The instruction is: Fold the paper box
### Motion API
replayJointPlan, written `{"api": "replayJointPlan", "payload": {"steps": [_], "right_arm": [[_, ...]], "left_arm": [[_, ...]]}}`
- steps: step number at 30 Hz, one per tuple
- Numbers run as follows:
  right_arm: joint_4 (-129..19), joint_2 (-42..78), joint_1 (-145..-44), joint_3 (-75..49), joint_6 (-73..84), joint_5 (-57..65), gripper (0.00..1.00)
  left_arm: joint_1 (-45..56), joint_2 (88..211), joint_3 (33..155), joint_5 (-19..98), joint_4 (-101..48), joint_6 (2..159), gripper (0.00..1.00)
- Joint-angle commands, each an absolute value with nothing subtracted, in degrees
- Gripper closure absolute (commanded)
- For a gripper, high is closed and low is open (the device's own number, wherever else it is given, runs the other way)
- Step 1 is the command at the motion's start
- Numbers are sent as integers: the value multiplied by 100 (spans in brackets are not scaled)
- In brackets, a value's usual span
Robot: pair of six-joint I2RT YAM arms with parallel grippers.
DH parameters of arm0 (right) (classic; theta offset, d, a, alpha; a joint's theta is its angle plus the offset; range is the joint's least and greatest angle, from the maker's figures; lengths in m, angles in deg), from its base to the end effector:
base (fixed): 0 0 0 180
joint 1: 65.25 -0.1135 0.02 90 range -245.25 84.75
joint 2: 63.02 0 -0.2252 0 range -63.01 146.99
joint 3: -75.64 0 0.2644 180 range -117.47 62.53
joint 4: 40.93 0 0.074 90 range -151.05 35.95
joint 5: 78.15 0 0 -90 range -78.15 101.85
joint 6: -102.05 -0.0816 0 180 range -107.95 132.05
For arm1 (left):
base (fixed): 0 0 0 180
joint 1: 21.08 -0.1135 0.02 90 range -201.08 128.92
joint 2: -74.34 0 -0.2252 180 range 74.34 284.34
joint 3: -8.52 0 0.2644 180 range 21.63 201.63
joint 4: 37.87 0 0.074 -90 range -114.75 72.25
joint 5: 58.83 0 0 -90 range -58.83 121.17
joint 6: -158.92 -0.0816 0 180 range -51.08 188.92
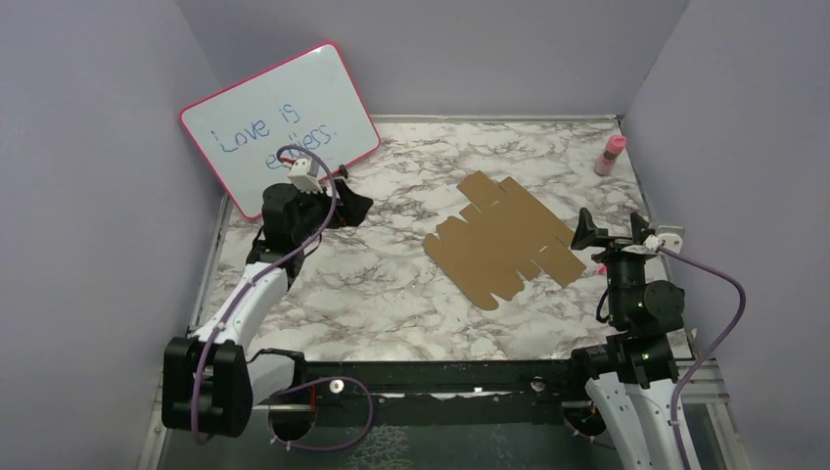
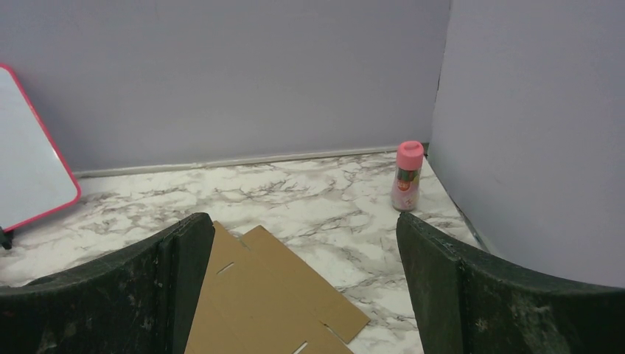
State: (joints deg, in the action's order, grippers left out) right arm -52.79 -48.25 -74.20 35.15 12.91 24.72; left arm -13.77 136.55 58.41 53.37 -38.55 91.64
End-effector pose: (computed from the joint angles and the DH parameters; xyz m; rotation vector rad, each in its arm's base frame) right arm 0.1900 0.0115 0.3224 0.0766 1.3329 -0.0297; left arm 0.3133 -0.0713 0.2261 0.0437 1.8151 -0.7183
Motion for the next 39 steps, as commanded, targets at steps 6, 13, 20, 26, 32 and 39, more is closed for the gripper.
{"api": "replayJointPlan", "payload": {"steps": [6,13,20,26,32,39], "right_arm": [[-5080,-5031,-7453,3612,1222,2317,0],[-5098,-5083,-7453,3616,1222,2281,0],[-5137,-5073,-7448,3600,1222,2260,0],[-5241,-4841,-7448,3457,958,1997,0],[-5705,-3719,-7452,3002,120,1470,0],[-5486,-2001,-7448,2953,-923,373,0]], "left_arm": [[-199,15546,6621,5952,-4129,9983,1],[528,17061,7685,6296,-4111,10134,1],[868,18280,8463,6614,-3931,10205,1],[946,18568,8318,6687,-3822,10228,1],[986,18138,7648,6506,-3832,10354,1],[995,17072,6409,6164,-3820,10650,1]]}}
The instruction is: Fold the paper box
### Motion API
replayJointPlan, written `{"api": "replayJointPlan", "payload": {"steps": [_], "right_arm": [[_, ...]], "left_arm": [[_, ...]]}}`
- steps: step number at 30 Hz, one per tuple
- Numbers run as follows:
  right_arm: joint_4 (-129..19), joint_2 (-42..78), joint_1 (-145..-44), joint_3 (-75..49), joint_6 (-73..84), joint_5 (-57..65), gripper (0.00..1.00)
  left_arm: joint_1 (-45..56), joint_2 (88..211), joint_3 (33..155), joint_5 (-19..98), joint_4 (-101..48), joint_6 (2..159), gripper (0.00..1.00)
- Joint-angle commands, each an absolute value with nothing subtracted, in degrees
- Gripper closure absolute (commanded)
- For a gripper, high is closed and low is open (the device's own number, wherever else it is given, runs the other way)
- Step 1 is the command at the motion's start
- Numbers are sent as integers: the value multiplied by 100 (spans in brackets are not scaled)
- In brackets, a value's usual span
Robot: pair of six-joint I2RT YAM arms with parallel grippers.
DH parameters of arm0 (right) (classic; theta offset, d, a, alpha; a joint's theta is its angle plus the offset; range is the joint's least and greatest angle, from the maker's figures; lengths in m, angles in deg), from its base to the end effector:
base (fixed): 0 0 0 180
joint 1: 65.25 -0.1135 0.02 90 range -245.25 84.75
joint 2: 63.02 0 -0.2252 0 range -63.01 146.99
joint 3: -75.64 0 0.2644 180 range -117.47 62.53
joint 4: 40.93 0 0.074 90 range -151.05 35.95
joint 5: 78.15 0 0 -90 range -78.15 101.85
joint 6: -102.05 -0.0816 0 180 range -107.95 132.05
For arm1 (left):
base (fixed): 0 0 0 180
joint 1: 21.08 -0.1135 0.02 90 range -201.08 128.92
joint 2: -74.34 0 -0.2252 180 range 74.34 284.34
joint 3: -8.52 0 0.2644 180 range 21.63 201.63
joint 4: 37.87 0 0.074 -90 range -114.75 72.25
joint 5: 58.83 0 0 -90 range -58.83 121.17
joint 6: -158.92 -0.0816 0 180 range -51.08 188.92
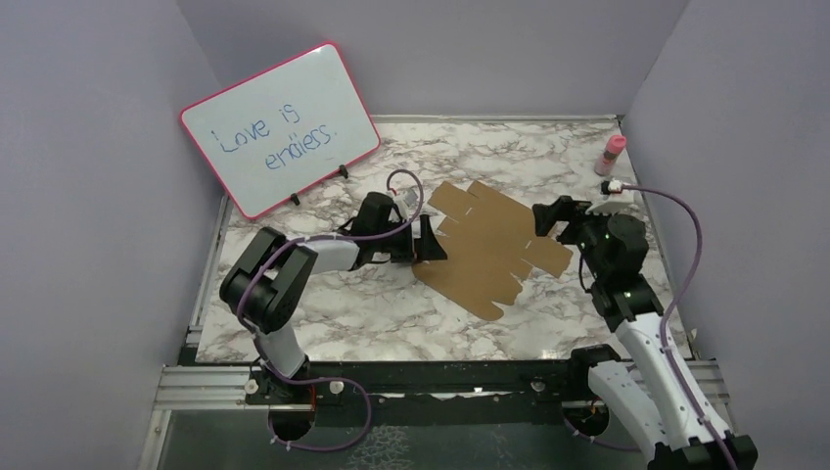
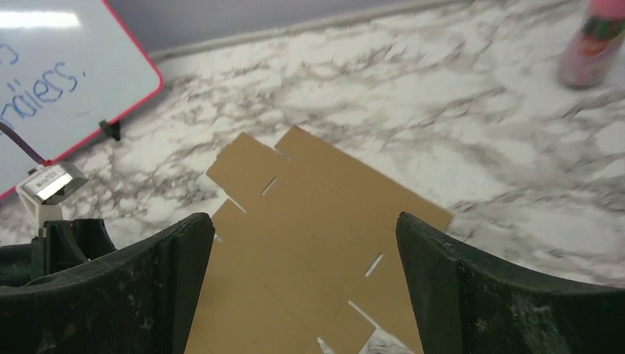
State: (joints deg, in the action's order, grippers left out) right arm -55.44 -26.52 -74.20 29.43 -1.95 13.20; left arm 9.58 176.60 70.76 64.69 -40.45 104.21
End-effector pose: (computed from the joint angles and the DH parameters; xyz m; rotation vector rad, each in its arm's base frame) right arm 0.2518 0.0377 0.2790 0.0912 1.6598 0.2849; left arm 0.3065 -0.2341 0.0772 0.2576 2.3933 -1.2414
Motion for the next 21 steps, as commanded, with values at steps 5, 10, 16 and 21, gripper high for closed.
{"api": "replayJointPlan", "payload": {"steps": [5,10,16,21], "right_arm": [[-5066,-680,-7451,2806,-1109,-321,0],[-4667,488,-7456,2593,-1195,-924,0],[-4054,1400,-7450,2554,-1360,-971,0],[-3689,1807,-7448,2588,-1432,-901,0]], "left_arm": [[1012,15977,5622,5934,-3688,10873,1],[954,14924,5514,4815,-2977,10411,1],[688,15423,6580,4349,-3211,9799,1],[614,16804,7916,4646,-3481,9639,1]]}}
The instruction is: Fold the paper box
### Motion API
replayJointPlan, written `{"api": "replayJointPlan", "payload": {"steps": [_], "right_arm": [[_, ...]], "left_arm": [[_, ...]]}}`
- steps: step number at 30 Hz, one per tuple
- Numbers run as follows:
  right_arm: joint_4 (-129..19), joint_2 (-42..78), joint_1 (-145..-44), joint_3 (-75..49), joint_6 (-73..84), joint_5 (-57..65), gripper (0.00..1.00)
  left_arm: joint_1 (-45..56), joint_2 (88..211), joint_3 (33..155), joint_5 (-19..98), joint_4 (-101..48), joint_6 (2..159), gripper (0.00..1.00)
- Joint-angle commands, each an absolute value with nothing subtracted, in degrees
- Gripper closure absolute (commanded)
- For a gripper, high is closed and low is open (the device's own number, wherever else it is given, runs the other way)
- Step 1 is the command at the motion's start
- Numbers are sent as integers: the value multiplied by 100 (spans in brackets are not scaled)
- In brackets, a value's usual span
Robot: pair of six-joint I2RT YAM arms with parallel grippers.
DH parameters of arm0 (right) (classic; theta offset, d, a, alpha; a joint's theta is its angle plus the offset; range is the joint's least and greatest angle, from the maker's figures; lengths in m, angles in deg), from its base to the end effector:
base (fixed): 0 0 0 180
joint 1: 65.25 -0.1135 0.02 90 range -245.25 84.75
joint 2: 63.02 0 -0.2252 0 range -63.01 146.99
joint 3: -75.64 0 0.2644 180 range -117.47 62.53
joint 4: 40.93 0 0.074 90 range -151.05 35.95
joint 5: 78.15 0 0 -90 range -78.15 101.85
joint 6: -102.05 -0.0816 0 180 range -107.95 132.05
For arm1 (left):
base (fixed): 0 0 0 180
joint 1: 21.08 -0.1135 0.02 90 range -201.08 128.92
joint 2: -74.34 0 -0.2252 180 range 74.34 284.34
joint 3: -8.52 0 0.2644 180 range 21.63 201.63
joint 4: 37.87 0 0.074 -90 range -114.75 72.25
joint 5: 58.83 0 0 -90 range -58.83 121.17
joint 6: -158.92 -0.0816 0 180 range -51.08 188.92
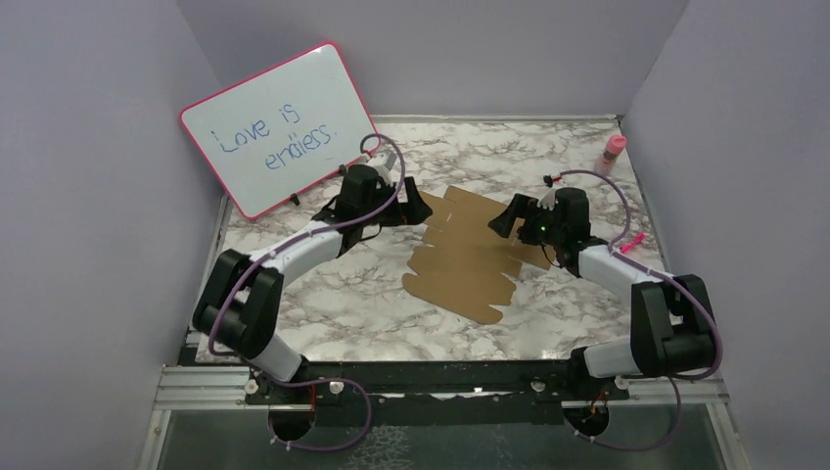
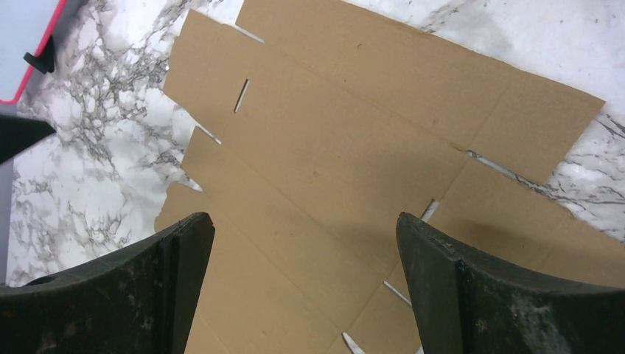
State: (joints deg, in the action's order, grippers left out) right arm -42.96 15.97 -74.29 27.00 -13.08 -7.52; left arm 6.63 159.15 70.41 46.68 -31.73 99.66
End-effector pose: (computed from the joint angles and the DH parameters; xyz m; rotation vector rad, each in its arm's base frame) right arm 0.3243 0.0790 0.1201 0.1022 2.1813 0.7060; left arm 0.3232 -0.1944 0.1607 0.1169 2.1829 -0.8849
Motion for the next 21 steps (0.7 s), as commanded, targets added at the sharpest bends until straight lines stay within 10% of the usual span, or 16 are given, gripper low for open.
{"api": "replayJointPlan", "payload": {"steps": [1,21], "right_arm": [[-3649,1874,-7448,2594,-1440,-911,0],[-3198,3177,-7451,2291,-1504,-1702,0]], "left_arm": [[613,17077,8177,4735,-3527,9657,1],[591,18578,8760,5286,-3567,9619,1]]}}
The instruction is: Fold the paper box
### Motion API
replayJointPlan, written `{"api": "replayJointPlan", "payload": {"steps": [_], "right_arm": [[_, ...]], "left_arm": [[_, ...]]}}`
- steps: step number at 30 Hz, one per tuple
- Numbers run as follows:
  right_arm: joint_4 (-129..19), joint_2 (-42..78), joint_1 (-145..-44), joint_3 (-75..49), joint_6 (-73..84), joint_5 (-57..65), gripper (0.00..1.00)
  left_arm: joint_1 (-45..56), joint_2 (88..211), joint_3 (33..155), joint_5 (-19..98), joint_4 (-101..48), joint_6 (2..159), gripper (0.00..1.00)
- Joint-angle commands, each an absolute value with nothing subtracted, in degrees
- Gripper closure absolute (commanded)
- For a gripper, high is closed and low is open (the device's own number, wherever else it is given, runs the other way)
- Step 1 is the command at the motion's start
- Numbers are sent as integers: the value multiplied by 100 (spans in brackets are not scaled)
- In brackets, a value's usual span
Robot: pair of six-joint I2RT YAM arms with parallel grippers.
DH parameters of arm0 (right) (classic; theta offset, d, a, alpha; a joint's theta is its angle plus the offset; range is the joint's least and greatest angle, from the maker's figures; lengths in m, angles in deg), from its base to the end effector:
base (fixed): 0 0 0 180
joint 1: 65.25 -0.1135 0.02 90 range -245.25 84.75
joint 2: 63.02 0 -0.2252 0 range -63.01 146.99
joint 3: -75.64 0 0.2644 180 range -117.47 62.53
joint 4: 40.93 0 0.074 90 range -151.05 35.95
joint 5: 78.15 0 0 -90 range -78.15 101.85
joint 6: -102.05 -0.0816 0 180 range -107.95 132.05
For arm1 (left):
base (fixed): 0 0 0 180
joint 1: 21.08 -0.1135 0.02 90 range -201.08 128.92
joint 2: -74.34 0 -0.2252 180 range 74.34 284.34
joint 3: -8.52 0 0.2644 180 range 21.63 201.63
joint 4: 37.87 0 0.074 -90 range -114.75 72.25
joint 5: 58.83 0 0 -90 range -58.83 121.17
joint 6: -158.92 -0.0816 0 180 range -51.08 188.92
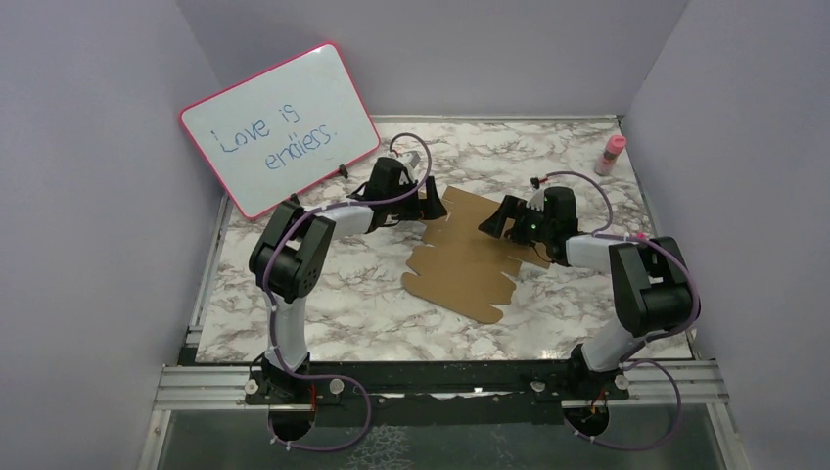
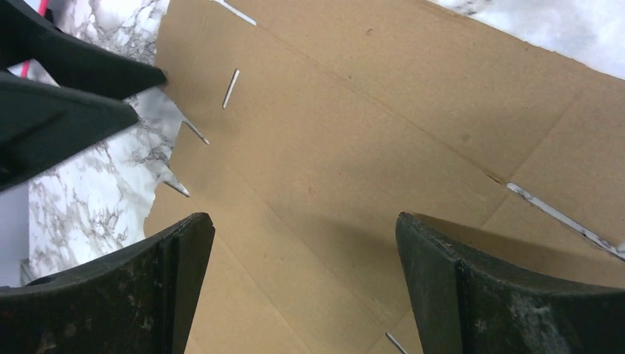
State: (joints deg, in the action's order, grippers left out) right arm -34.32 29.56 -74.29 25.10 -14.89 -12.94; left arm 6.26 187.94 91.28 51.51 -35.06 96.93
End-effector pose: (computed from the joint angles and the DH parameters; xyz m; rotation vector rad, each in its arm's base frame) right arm 0.3375 0.0883 0.0756 0.0972 2.2425 0.8215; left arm 0.3978 -0.2376 0.1009 0.2039 2.2604 -0.9209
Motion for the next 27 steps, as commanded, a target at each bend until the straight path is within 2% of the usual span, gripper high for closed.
{"api": "replayJointPlan", "payload": {"steps": [1,7,18,25,27], "right_arm": [[-3197,3232,-7454,2269,-1495,-1757,0],[-3200,3494,-7513,2148,-1421,-2092,0],[-3621,3368,-8034,2096,-1161,-2363,0],[-3867,3153,-8029,1494,-1059,-1722,0],[-3865,3101,-8029,1382,-1395,-1134,0]], "left_arm": [[591,18552,8692,5268,-3561,9602,1],[590,18276,8223,5269,-3514,9678,1],[589,16638,6539,4965,-3431,9965,1],[280,16165,6444,4480,-3918,10399,1],[169,16185,6545,4417,-3993,10679,1]]}}
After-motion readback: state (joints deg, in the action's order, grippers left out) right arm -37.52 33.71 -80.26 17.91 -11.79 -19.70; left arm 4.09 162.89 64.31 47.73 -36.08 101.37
